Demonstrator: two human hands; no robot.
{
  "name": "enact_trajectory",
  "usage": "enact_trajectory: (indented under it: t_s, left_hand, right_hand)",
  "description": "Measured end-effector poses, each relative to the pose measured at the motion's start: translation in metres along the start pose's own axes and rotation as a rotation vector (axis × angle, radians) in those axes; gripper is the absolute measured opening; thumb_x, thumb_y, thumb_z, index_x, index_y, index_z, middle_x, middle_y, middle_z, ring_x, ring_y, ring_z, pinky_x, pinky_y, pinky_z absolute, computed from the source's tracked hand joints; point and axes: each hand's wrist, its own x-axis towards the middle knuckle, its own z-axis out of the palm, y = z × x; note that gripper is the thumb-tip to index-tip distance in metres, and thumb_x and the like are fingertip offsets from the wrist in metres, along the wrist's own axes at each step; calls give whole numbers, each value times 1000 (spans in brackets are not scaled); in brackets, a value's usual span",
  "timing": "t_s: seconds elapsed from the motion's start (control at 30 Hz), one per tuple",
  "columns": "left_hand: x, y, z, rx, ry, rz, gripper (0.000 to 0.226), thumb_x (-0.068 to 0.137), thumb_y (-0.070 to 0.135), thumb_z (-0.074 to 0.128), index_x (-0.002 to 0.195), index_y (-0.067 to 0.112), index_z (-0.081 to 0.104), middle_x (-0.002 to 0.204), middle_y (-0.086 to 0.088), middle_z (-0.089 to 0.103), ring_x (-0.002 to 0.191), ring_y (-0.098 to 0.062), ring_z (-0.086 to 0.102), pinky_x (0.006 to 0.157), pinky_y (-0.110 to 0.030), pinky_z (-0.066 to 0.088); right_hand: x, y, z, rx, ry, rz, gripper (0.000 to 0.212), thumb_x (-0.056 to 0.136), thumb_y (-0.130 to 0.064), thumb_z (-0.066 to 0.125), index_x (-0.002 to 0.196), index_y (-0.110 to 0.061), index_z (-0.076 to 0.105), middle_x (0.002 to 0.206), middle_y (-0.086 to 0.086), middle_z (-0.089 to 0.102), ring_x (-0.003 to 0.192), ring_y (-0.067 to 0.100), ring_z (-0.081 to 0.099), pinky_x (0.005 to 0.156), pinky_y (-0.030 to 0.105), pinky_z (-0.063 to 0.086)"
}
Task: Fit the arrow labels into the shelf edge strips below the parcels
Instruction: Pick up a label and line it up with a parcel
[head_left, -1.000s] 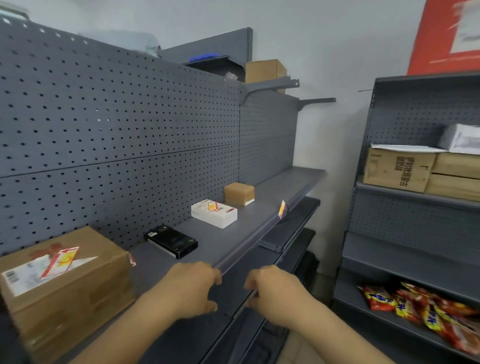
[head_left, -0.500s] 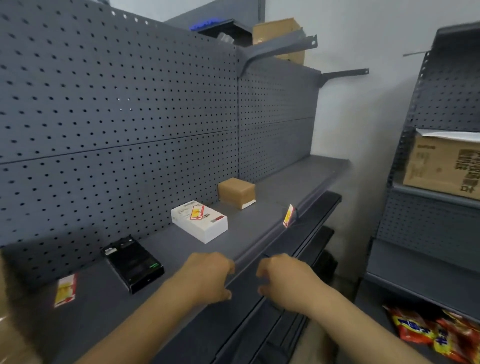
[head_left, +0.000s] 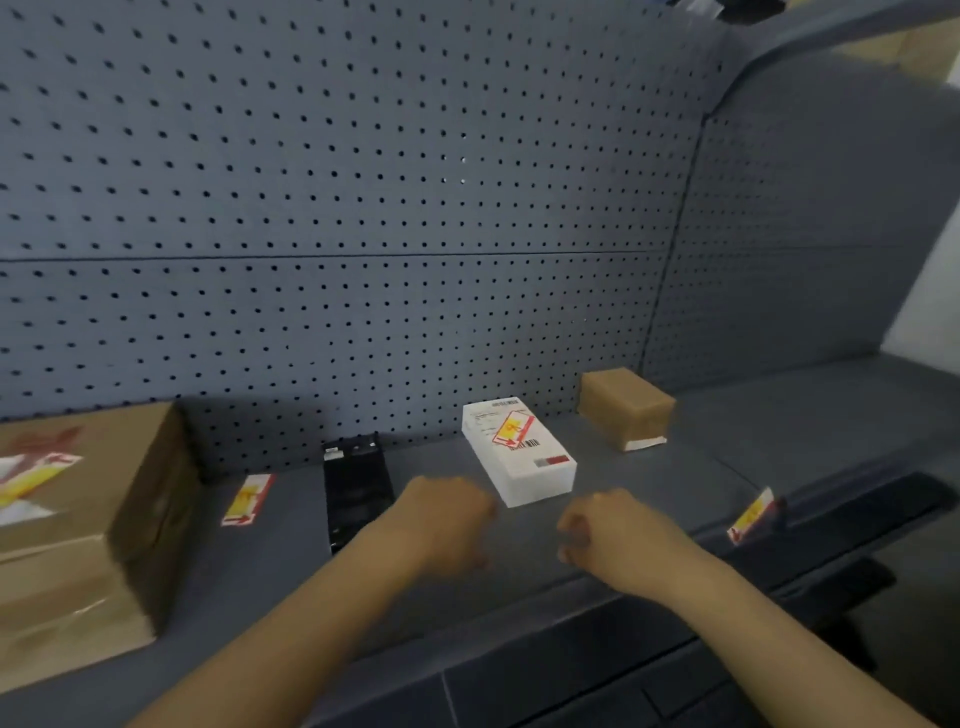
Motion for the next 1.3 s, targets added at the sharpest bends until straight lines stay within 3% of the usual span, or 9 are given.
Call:
enact_trajectory:
  t_s: [0.13,0.4,0.47,0.57,0.7,0.9,1.13,1.3]
  left_hand:
    - [37,-25,-1,-11,45,-31,49,87,40,61,132,22,52,125,-2,60,114,-22,58,91,-39,48]
    - [94,-55,-16,26,38,-85,47,89,42,58,129,19,53,124,-4,60,110,-22,59,91,-40,51]
    - [104,-60,-20,47,42,-112,43,89,41,57,125,17,56,119,-4,63,105,-22,61,87,-39,53]
    - [117,-65,-24,30,37,-166,39,90,39,56,122,17,59,116,-3,64,101,-22,63,82,-35,51]
    - [128,-62,-26,10,7,-211,37,90,37,54,123,20,58,118,-1,64,105,-20,62,79,-32,48]
    - [134,-52,-30,-15,-19,-287,34,89,33,54,120,21,57,113,-2,62,99,-21,62,77,-30,45]
    - [127,-43,-27,-60,-55,-363,43,89,37,56,131,24,53,125,1,58,109,-19,59,85,-30,45]
    - [101,-34,-24,-94,-45,-429,42,91,38,55,130,23,52,125,1,57,111,-19,58,88,-32,44]
  right_hand:
    - [56,7,-7,54,111,-32,23,88,-34,61,109,-26,65,128,-1,61,110,20,60,88,31,50]
    - [149,19,-26,30,119,-55,23,90,-30,59,107,-18,68,111,3,69,95,20,64,81,38,56]
    - [168,22,-30,2,92,-38,26,90,-38,58,102,-16,67,104,3,69,88,19,64,74,35,56]
    - [195,25,-28,-40,28,23,41,87,-58,53,75,-19,54,90,2,62,81,19,56,61,28,44]
    - [218,30,-20,-31,-39,54,56,80,-71,50,94,-19,63,98,1,67,90,19,63,71,30,49]
    - [238,46,-14,143,-43,60,31,84,-48,64,70,-21,56,72,-6,59,65,11,59,51,23,42]
    - [256,61,-10,426,-95,142,22,80,-25,74,67,-16,59,70,-2,62,64,10,60,53,22,46]
    - [243,57,-22,337,49,15,16,86,-24,67,71,-18,68,72,-1,70,65,13,67,57,26,52]
